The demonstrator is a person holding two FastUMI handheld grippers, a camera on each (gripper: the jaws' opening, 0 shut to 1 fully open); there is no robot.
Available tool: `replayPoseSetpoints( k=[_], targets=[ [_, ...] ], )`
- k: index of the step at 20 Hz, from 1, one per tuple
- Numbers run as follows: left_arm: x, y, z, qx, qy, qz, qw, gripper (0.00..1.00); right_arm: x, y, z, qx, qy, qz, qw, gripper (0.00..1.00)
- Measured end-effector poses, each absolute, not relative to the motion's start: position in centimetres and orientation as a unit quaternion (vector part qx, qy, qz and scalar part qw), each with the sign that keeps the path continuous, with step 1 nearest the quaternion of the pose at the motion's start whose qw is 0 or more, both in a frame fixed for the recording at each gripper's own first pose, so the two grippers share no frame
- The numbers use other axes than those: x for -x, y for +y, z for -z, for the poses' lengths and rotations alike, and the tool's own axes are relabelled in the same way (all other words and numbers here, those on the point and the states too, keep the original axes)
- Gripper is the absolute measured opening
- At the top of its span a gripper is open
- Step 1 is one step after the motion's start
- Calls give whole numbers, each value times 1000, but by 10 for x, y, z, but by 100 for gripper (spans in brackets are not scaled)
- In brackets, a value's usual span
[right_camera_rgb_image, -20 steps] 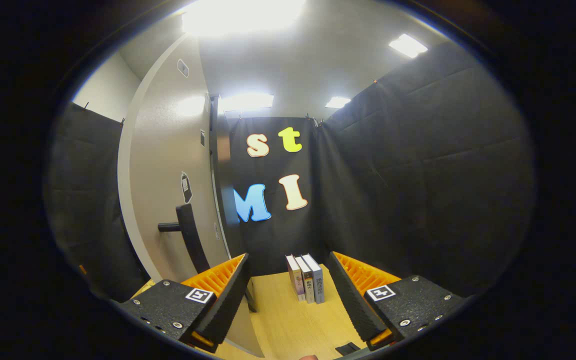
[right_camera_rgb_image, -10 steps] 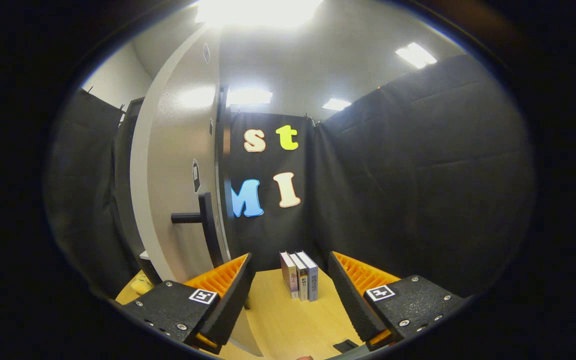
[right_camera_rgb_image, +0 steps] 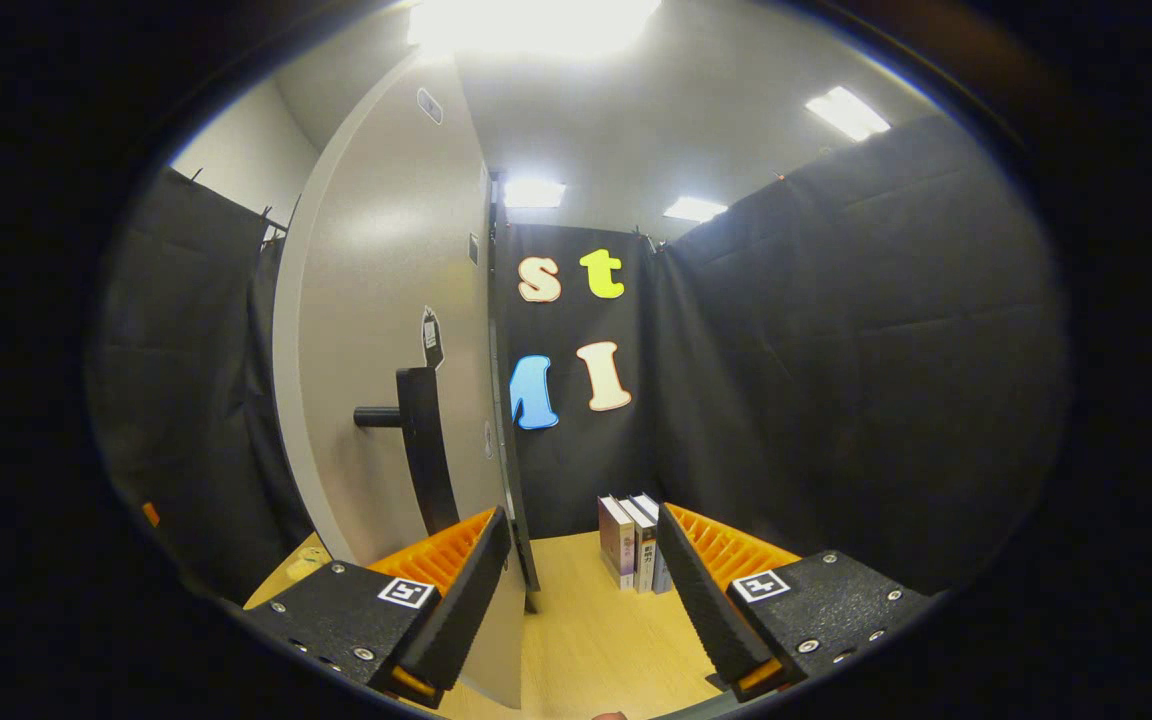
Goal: Open the cabinet door with the right hand, grasp the bottle in the cabinet with the left hand and place it on the coaster, then close the cabinet door with the right hand.
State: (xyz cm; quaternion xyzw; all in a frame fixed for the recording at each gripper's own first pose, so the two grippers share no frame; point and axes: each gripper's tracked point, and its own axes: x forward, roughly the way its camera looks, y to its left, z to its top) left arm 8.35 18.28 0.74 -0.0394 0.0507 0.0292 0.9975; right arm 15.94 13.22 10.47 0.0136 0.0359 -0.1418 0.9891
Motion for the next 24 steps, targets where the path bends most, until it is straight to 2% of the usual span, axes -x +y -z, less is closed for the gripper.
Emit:
replayPoseSetpoints(
  k=[10,11,12,15,16,18,19,24],
  targets=[
    [-81,213,-2,36,50,-30,998,88,-168,173,-102,-15,26,134,991,92],
    [-81,214,-2,35,49,-30,998,83,-169,179,-102,-14,26,130,991,92],
    [-81,217,-3,34,49,-31,998,88,-170,186,-102,-14,26,125,992,92],
    [-84,221,-5,33,45,-32,998,88,-182,210,-99,-21,30,101,994,92],
    [-85,222,-6,33,44,-32,998,83,-186,218,-98,-23,31,92,995,92],
    [-85,230,-6,29,42,-36,998,83,-195,233,-97,-26,30,77,996,92],
    [-85,233,-5,28,43,-38,998,88,-199,240,-96,-26,30,70,997,92],
    [-85,249,4,28,50,-49,997,88,-216,265,-94,-22,31,46,998,93]
  ],
)
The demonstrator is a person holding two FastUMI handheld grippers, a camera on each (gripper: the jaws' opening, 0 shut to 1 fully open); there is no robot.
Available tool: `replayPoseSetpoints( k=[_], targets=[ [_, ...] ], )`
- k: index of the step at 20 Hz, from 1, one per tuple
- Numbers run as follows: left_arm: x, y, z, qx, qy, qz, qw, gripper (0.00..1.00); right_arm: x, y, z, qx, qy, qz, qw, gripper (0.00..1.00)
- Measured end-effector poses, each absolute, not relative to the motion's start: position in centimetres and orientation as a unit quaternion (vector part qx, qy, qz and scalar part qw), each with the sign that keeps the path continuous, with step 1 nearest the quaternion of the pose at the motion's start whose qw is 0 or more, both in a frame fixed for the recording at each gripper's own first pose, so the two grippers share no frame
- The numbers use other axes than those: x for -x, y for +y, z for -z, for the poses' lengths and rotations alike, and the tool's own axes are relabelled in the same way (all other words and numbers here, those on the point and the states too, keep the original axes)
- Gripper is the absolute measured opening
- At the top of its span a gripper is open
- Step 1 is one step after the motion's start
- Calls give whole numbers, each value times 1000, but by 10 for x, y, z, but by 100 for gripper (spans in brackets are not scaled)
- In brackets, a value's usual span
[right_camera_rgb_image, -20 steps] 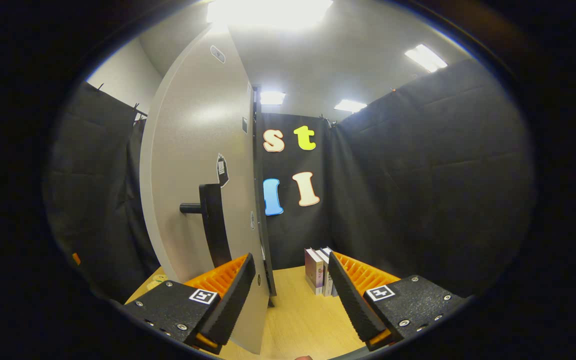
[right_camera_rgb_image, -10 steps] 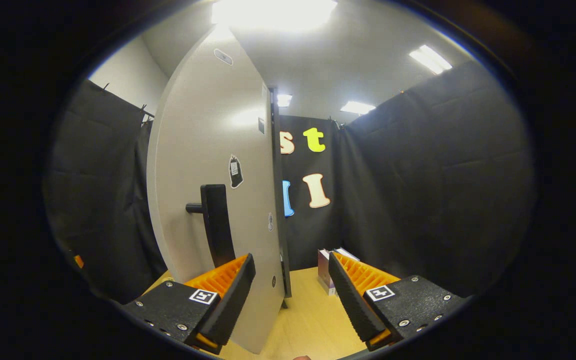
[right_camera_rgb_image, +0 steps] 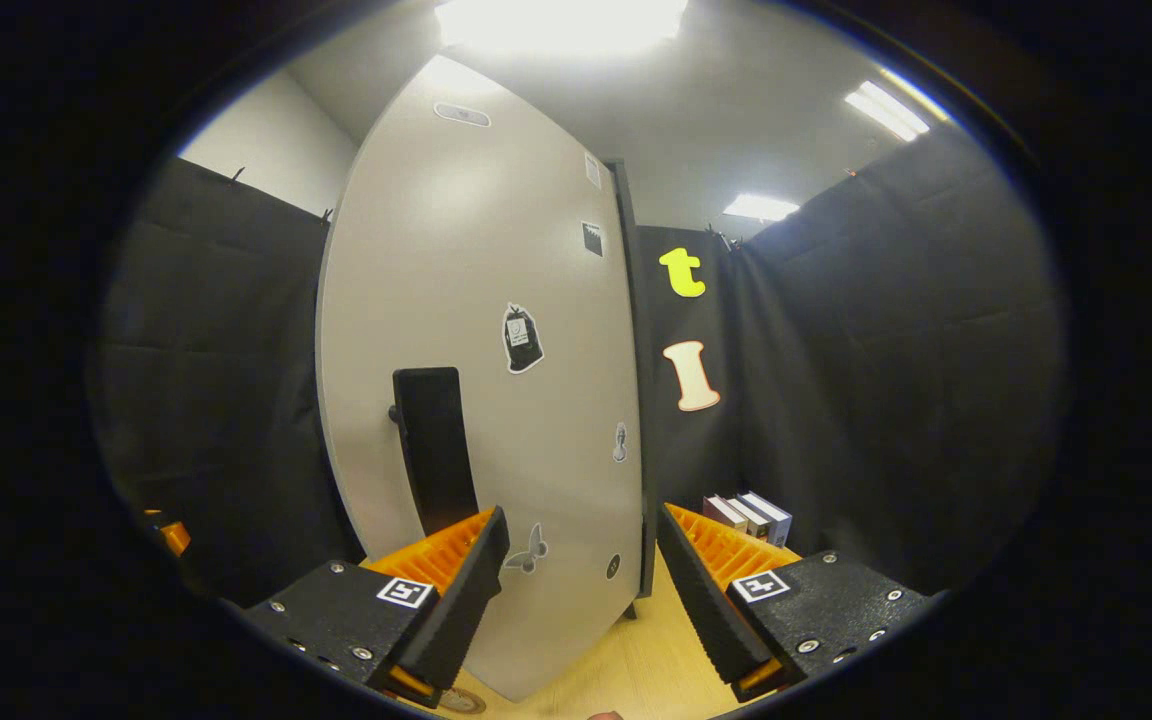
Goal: Open the cabinet door with the right hand, grasp the bottle in the cabinet with the left hand and place it on the coaster, then close the cabinet door with the right hand.
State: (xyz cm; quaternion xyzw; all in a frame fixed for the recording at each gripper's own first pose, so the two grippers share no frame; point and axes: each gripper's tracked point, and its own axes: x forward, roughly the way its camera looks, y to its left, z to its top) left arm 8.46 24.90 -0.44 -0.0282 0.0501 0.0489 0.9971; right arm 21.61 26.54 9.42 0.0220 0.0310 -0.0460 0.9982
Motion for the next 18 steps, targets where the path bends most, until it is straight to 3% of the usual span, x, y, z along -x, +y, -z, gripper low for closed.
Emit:
replayPoseSetpoints(
  k=[3,4,5,15,16,18],
  targets=[
    [-85,259,8,27,54,-56,997,88,-227,278,-93,-21,32,35,999,93],
    [-85,261,8,27,56,-58,996,83,-230,283,-93,-21,32,31,999,93],
    [-85,263,8,26,56,-59,996,88,-235,286,-92,-21,31,27,999,93],
    [-74,280,18,18,68,-83,994,88,-276,336,-90,-24,22,-30,999,94],
    [-74,280,18,18,70,-85,994,83,-279,337,-89,-23,21,-32,999,94],
    [-73,282,19,17,71,-87,994,88,-293,345,-83,-24,21,-39,999,94]
  ],
)
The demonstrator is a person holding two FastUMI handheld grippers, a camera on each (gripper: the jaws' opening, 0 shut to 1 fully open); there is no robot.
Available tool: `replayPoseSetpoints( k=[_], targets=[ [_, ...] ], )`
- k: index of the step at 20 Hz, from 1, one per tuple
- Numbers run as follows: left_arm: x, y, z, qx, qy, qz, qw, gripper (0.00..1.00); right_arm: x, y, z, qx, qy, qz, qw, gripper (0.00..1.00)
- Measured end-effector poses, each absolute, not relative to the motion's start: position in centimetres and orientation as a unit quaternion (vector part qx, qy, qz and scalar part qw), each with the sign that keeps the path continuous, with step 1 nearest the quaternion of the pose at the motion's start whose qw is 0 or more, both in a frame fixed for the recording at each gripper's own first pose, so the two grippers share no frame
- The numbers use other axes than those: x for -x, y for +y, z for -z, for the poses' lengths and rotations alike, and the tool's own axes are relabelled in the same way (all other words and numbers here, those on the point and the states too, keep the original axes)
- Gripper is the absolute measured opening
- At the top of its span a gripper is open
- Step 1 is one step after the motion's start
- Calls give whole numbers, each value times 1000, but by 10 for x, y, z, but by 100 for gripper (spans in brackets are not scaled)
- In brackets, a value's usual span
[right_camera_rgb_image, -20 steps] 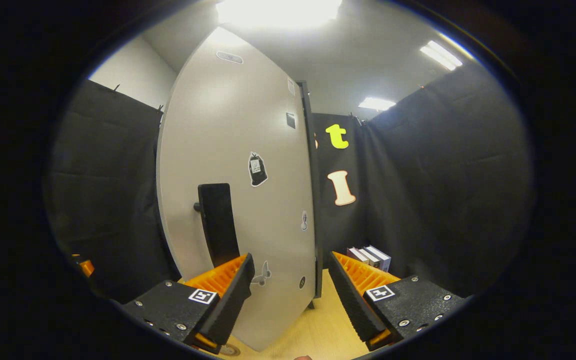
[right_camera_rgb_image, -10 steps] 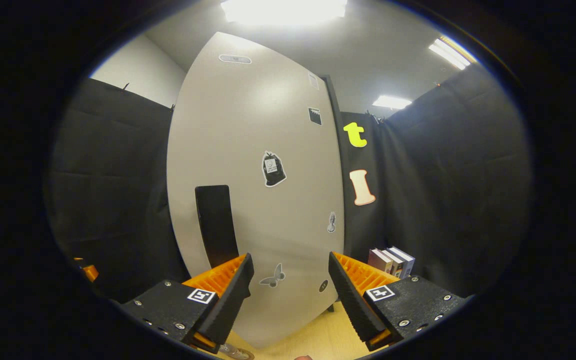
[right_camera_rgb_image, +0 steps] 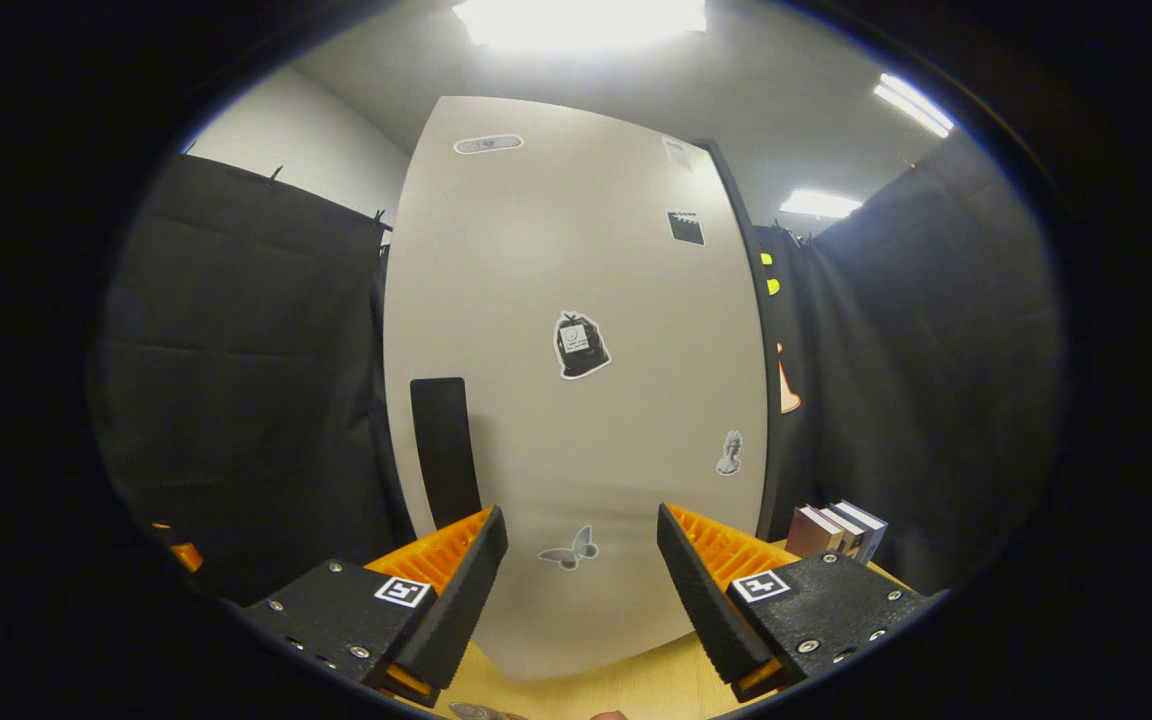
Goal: Open the cabinet door with the right hand, grasp the bottle in the cabinet with the left hand and place it on the coaster, then close the cabinet door with the right hand.
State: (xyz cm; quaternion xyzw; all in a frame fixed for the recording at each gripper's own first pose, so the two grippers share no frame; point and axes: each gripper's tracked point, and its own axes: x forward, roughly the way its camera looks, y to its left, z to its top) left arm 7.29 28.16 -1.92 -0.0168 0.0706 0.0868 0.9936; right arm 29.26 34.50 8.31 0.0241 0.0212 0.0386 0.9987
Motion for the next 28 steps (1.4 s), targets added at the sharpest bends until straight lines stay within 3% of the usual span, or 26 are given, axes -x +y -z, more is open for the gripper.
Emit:
replayPoseSetpoints(
  k=[2,6,7,16,18,21,25,27,28],
  targets=[
    [-72,282,21,15,71,-85,994,83,-292,350,-80,-22,24,-41,999,94],
    [-71,280,21,10,71,-74,995,83,-290,344,-67,-19,33,-39,999,94],
    [-71,279,20,11,70,-70,995,88,-289,341,-65,-19,35,-36,999,93],
    [-80,255,9,20,61,-17,998,83,-261,296,-64,-5,24,-5,1000,94],
    [-84,234,-2,17,56,-1,998,88,-253,283,-64,0,21,4,1000,94],
    [-95,192,-8,13,48,15,999,83,-240,262,-65,0,14,12,1000,94],
    [-93,135,-20,15,42,40,998,83,-224,232,-58,4,14,15,1000,94],
    [-95,107,-25,13,40,49,998,88,-216,216,-57,11,9,20,1000,94],
    [-96,93,-30,13,38,55,998,83,-211,209,-57,15,8,19,1000,94]
  ],
)
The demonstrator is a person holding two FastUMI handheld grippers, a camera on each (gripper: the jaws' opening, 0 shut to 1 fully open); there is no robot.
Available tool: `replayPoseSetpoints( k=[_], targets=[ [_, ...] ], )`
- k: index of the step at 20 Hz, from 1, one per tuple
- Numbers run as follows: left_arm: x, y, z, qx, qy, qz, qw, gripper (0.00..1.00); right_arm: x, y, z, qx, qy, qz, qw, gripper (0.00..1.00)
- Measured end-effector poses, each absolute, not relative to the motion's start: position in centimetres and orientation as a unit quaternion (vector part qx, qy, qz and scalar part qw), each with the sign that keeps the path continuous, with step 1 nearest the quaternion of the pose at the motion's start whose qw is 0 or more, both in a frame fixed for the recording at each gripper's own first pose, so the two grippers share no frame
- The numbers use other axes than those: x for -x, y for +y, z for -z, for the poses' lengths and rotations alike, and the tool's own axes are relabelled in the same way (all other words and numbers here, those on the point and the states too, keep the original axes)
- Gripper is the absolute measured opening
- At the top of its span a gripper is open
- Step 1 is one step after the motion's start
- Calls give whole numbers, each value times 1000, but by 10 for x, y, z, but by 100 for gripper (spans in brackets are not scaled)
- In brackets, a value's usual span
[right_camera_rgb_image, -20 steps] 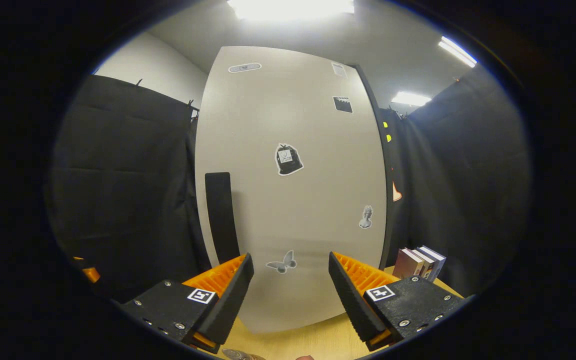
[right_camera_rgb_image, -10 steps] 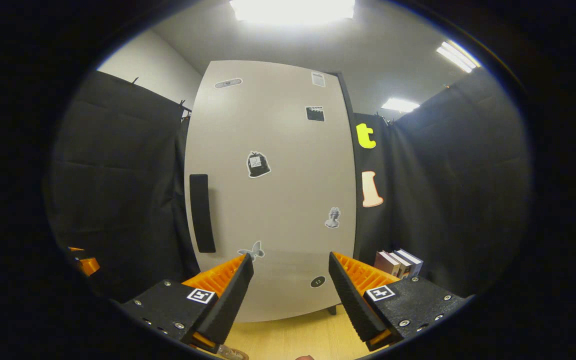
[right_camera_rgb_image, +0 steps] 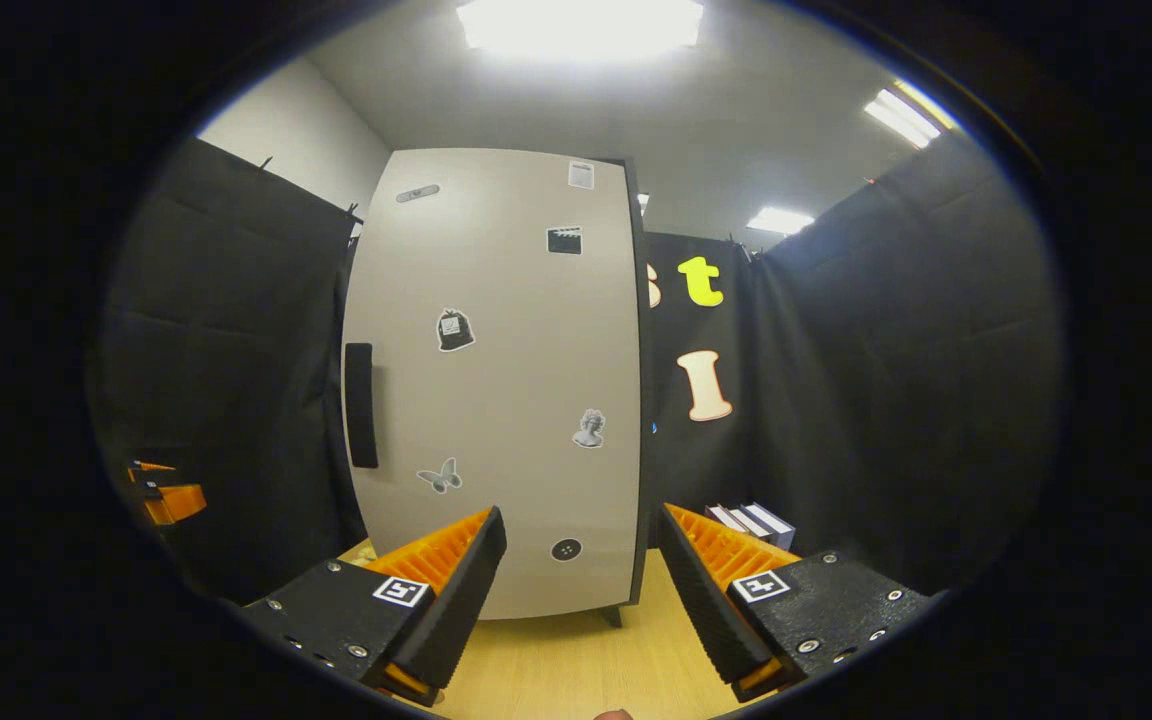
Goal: Open the cabinet door with the right hand, grasp the bottle in the cabinet with the left hand and place it on the coaster, then close the cabinet door with the right hand.
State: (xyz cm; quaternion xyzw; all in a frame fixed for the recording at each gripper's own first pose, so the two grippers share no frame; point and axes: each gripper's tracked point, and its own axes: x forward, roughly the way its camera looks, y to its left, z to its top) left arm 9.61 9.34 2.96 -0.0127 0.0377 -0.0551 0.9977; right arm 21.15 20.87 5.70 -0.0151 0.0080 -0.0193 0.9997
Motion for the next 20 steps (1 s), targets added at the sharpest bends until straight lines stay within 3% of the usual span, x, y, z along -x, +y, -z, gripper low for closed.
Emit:
replayPoseSetpoints(
  k=[13,17,18,20],
  targets=[
    [-108,-91,-71,5,12,114,993,83,-180,111,-49,43,9,39,998,94],
    [-101,-115,-66,14,11,103,995,88,-175,88,-45,37,5,41,998,94],
    [-98,-116,-64,19,13,99,995,79,-175,85,-43,37,6,39,999,94],
    [-92,-117,-60,24,18,92,995,83,-176,80,-40,41,7,36,998,94]
  ],
)
